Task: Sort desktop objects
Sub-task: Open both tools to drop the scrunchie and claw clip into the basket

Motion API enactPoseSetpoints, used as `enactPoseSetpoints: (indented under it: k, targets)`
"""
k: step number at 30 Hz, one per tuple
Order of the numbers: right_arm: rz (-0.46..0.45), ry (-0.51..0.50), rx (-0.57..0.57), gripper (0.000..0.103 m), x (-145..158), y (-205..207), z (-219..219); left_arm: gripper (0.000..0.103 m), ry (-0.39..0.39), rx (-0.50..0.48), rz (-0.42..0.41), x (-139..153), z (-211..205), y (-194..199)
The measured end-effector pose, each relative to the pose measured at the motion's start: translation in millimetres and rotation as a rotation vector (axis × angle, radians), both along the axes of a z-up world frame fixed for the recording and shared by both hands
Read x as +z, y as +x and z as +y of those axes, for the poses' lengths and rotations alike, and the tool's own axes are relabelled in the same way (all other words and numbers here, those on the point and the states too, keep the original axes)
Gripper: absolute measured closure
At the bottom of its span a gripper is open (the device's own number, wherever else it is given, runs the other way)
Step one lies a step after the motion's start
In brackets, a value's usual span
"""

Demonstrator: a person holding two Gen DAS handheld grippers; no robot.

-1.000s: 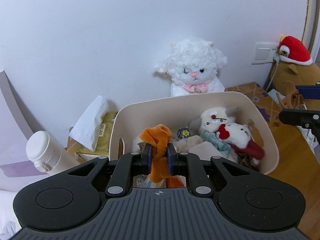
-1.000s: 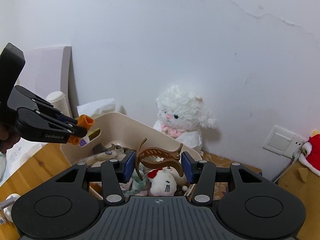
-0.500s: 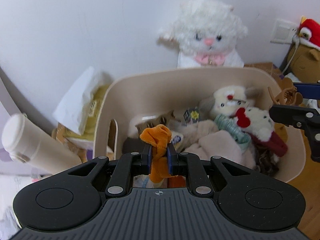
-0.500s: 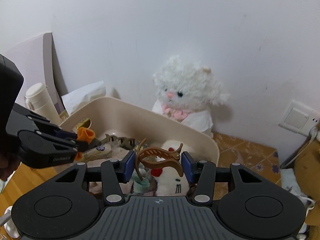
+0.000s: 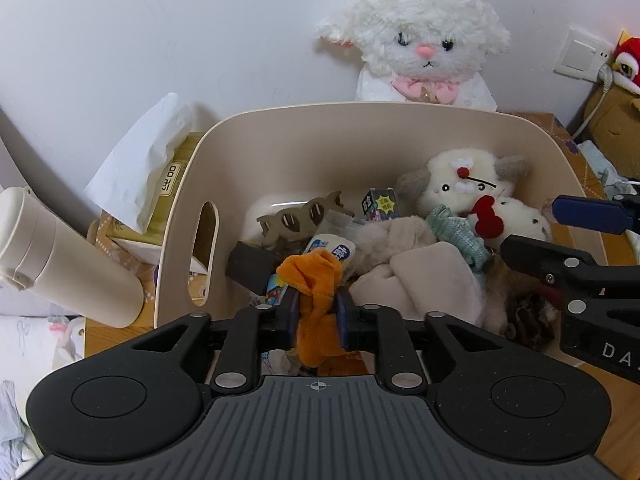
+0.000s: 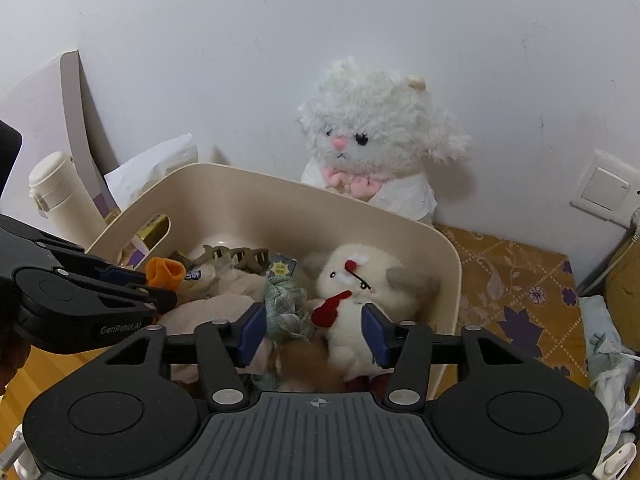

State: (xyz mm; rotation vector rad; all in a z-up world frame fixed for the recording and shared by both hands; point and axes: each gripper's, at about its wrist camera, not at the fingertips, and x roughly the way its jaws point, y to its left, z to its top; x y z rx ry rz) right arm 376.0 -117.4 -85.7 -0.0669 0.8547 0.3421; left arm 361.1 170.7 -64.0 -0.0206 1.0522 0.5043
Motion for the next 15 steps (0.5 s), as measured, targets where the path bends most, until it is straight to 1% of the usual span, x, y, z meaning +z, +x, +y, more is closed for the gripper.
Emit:
enactPoseSetpoints:
  k: [1,2,3,5,6,9,10,13,15]
  targets:
    - [0.000,0.002,-0.004,0.034,1.2,-1.3,-1.3,0.068,-0.002,-0.004,0.000,0.3,-0.6,-0.8]
    - [-0.001,0.003,-0.009,0.032,2.5,-2.6,-2.7,0.058,0.003,-0.004,-0.002,1.1,-1.4,-2.0]
    - [-0.003,0.005,-0.014,0.027,3.9,-3.9,-4.2,0.047,0.015,-0.004,-0.003,1.7,-2.4,-3.3]
    - [-0.007,0.005,-0.023,0.020,7.3,-7.3,-7.2,0.038,0.040,-0.002,-0.004,3.0,-4.1,-5.7]
    - [-0.010,0.003,-0.027,0.016,9.2,-9.2,-8.5,0.036,0.044,-0.002,-0.003,3.6,-4.4,-7.0]
    - [-0.016,0.005,-0.028,0.009,15.0,-14.5,-12.0,0.034,0.044,0.003,-0.001,5.6,-4.8,-11.0]
    - [-0.016,0.005,-0.030,0.005,16.6,-16.3,-12.9,0.034,0.044,0.004,-0.002,6.7,-5.3,-13.0]
    - [-0.023,0.000,-0.033,0.000,22.3,-22.8,-14.2,0.033,0.044,0.006,-0.007,10.5,-7.9,-18.1]
    - [-0.021,-0.005,-0.026,0.000,25.9,-27.4,-13.9,0.030,0.049,0.007,-0.011,13.3,-10.3,-21.3]
